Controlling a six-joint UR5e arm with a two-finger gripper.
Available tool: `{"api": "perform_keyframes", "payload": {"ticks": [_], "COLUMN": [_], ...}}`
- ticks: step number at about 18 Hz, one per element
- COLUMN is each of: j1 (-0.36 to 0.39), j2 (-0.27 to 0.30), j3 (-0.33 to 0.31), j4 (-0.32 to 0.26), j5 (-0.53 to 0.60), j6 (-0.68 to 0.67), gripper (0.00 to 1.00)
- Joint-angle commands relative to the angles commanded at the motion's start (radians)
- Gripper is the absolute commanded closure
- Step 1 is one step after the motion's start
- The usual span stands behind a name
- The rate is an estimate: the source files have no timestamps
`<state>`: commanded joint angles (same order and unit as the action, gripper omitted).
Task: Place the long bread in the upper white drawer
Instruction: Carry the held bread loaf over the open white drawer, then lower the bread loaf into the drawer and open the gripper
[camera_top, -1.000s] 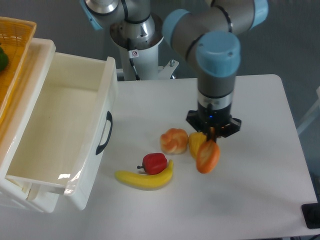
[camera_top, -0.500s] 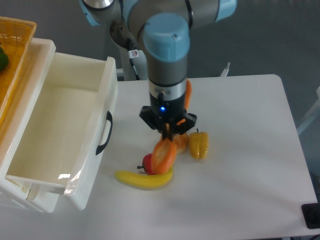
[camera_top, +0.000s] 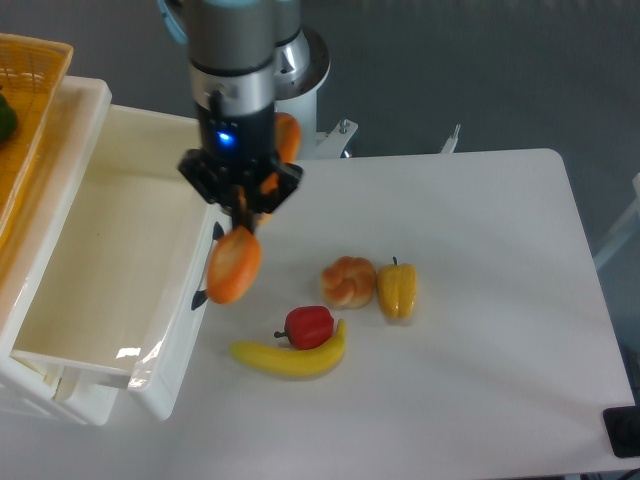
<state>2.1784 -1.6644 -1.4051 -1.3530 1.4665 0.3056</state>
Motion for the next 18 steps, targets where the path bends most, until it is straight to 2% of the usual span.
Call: {"api": "perform_keyframes", "payload": {"ticks": [3,7,10,12,14,15,17,18], "j1": [-0.041,-0.068,-0.083,-0.095,-0.098,-0.1,-0.098,-0.098], "j2": [-0.021,-0.063,-0.097,-0.107,-0.107,-0.107,-0.107,-0.107], "j3": [-0.002,-0.005,-0.005,-0.005,-0.005,-0.006,-0.009,-0.012], "j4": [0.008,0.032,0.034,0.035,0.043,0.051,0.049,0.049], "j5": [0.0,-0.002,0.0,-0.002,0.0,0.0,0.001,0.005], "j6": [-0.097,-0.12,-0.129,-0.119,-0.115,-0.112,-0.108,-0.097], "gripper": [0.96,0.92,0.83,0.72,0.56,0.46,0.12,0.05]}}
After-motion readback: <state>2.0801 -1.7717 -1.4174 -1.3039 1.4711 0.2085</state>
